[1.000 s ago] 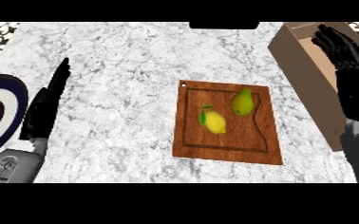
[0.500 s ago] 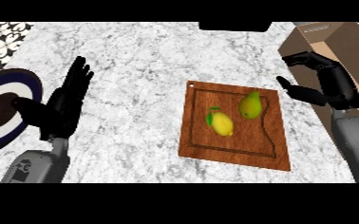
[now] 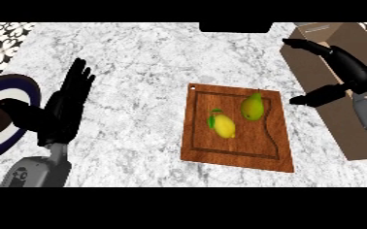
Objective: Pick the lemon from the cutting board and place it in the cardboard box
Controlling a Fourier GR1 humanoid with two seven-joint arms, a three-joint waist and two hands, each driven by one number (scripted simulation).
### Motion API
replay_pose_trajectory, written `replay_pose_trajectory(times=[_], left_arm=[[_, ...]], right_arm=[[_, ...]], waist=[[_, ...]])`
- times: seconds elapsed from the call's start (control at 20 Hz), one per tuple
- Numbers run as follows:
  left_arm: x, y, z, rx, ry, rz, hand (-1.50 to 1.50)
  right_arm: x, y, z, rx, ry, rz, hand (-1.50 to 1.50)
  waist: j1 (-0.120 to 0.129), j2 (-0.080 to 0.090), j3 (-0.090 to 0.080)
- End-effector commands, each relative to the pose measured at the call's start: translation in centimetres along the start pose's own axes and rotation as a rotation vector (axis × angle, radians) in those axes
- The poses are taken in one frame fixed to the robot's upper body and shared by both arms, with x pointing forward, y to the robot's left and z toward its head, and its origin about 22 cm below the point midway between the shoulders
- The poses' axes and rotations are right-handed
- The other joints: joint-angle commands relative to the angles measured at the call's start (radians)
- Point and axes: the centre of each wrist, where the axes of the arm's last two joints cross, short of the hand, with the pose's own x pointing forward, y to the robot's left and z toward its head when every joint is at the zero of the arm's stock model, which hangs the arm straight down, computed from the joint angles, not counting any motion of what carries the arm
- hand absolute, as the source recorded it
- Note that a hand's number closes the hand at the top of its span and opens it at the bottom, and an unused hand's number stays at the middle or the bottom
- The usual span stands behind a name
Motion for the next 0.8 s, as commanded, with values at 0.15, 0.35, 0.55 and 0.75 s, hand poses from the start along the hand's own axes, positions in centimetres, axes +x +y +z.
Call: replay_pose_trajectory(times=[0.15, 0.35, 0.55, 0.75], left_arm=[[-0.5, 0.3, 1.0, 0.022, 0.012, 0.007, 0.0], [-0.7, 0.9, 1.0, 0.026, 0.004, 0.009, 0.0], [-0.8, 0.8, 1.8, 0.042, 0.007, 0.013, 0.0], [0.2, 1.9, 2.3, 0.039, -0.01, -0.005, 0.0]], right_arm=[[4.7, -3.1, -1.7, 0.411, 0.119, 0.167, -1.5], [9.2, -0.7, -5.0, 0.442, 0.099, 0.117, -1.5], [9.7, 2.5, -4.9, 0.457, 0.079, 0.031, -1.5], [11.3, 3.3, -3.7, 0.467, 0.085, 0.031, -1.5]], waist=[[-0.024, -0.009, -0.001], [-0.026, -0.005, 0.0], [-0.024, -0.003, 0.0], [-0.025, -0.004, 0.001]])
